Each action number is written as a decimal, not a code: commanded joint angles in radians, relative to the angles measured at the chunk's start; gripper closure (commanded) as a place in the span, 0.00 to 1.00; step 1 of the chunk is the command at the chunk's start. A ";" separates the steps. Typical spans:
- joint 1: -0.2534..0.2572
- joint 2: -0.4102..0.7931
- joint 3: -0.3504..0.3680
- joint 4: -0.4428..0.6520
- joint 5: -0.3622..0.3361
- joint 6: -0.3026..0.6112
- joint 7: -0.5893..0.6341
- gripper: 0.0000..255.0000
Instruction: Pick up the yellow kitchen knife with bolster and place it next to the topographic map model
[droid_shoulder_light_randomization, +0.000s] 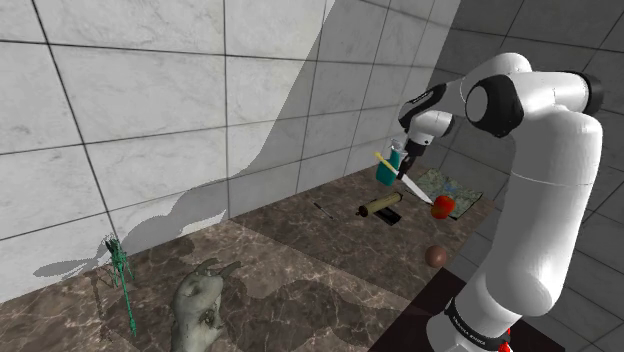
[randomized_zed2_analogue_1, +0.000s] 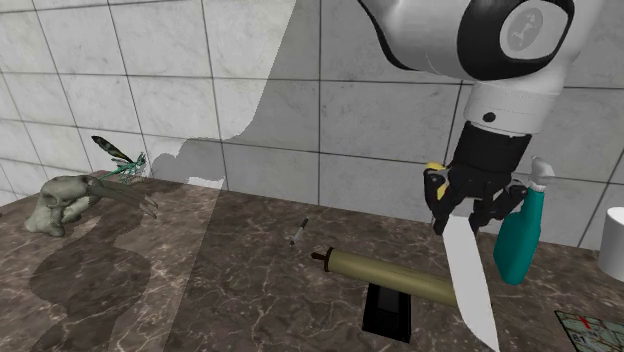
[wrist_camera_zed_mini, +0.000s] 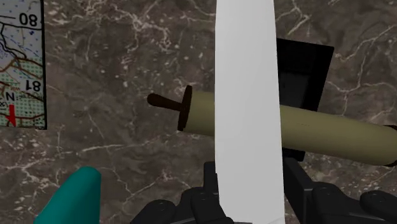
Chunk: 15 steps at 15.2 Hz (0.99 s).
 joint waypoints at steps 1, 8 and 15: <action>-0.058 0.083 0.018 0.106 0.049 -0.052 -0.041 1.00; -0.246 0.327 0.089 0.443 0.152 -0.184 -0.096 1.00; -0.256 0.371 0.112 0.417 0.184 -0.120 -0.119 1.00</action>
